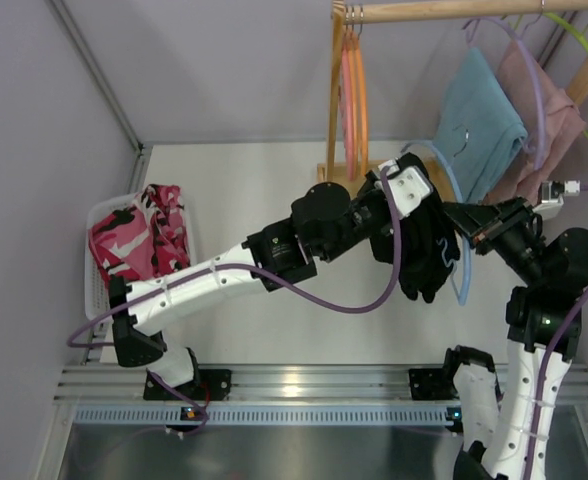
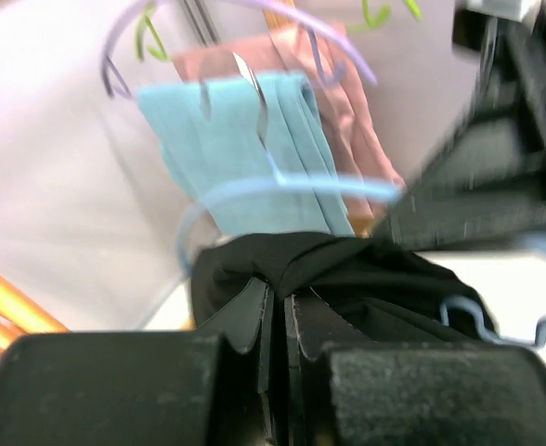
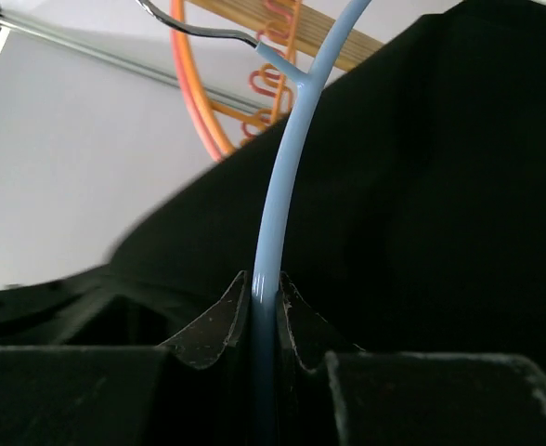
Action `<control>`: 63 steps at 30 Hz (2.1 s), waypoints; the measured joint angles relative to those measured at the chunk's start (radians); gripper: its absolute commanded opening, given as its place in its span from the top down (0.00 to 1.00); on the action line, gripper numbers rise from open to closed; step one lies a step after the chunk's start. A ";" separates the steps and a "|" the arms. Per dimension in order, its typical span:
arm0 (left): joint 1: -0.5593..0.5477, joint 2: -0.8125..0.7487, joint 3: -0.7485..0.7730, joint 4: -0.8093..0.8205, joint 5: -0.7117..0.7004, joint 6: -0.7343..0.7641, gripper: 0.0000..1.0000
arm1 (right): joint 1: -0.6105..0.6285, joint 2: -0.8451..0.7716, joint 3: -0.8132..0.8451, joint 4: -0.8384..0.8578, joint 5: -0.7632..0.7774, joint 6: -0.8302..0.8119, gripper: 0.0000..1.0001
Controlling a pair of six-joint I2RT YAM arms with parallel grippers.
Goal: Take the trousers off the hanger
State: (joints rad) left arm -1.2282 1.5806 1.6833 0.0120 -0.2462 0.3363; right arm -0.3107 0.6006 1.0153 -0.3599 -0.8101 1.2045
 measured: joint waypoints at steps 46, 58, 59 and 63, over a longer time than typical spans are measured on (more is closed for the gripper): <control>-0.007 0.098 0.551 -0.015 -0.032 0.167 1.00 | 0.000 -0.044 -0.373 -0.106 0.235 -0.429 1.00; -0.011 -0.148 0.145 -0.015 0.015 0.192 1.00 | 0.000 -0.033 -0.347 -0.123 0.241 -0.443 1.00; -0.011 -0.157 0.132 -0.016 0.003 0.193 1.00 | 0.000 -0.033 -0.343 -0.124 0.241 -0.443 1.00; 0.019 -0.183 0.112 -0.023 -0.031 0.188 1.00 | 0.000 -0.032 -0.325 -0.130 0.241 -0.446 1.00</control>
State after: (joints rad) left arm -1.2091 1.3972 1.7950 -0.0113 -0.2771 0.5247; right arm -0.3107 0.5682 0.6899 -0.4904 -0.5686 0.7586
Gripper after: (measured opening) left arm 0.070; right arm 0.112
